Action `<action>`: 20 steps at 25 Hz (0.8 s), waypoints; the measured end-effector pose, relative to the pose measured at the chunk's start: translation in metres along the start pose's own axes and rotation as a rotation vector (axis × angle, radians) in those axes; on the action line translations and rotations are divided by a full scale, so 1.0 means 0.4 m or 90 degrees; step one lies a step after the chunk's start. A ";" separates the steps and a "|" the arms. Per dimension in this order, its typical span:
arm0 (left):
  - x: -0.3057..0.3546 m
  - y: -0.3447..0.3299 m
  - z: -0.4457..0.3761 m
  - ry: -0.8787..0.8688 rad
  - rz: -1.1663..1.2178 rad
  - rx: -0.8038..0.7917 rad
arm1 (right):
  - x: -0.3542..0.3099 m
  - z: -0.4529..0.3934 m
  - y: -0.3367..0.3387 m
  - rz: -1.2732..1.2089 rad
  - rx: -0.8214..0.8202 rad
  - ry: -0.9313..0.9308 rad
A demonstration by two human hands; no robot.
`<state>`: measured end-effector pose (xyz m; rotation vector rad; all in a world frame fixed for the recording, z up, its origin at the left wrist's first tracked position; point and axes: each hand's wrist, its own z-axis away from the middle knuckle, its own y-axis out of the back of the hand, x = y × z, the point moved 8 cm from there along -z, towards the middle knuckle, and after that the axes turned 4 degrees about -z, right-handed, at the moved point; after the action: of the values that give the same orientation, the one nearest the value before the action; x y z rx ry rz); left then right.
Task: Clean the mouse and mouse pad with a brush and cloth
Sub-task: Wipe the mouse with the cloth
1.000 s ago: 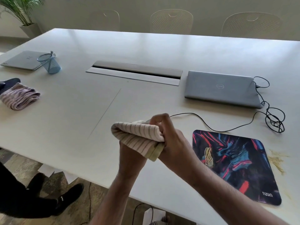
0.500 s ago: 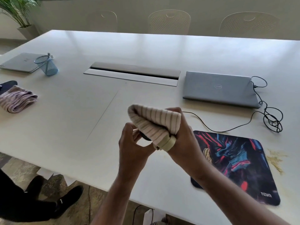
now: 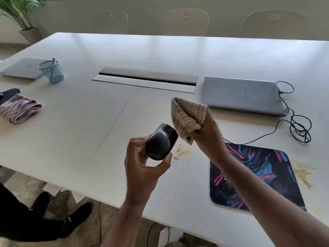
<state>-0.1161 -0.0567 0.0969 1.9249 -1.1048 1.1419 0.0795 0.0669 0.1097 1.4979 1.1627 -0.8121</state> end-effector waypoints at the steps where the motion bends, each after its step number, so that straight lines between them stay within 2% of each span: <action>1: -0.005 0.005 -0.004 0.008 0.002 0.008 | -0.003 0.003 0.015 -0.025 0.032 -0.007; 4: -0.028 0.008 -0.006 0.059 0.007 0.031 | -0.058 0.038 0.026 -0.130 0.064 0.016; 6: -0.039 0.002 -0.009 0.091 0.018 0.042 | -0.106 0.087 -0.019 -0.225 -0.025 0.064; 8: -0.036 -0.001 -0.017 0.086 0.029 0.044 | -0.130 0.130 -0.073 -0.242 -0.122 0.102; 9: -0.032 -0.001 -0.018 0.078 0.031 0.042 | -0.124 0.132 -0.083 -0.236 -0.132 0.101; 14: -0.020 0.004 0.013 0.051 0.021 0.035 | -0.023 0.049 -0.024 -0.218 -0.001 0.049; 17: -0.043 0.013 0.026 0.078 0.020 0.048 | 0.030 0.034 0.043 -0.187 0.066 0.006; 20: -0.080 0.028 0.032 0.115 -0.008 0.059 | 0.085 0.036 0.095 -0.218 0.088 -0.062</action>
<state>-0.1301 -0.0613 0.0639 1.8530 -0.9567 1.3514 0.1270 0.0614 0.0868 1.3699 1.3315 -1.2058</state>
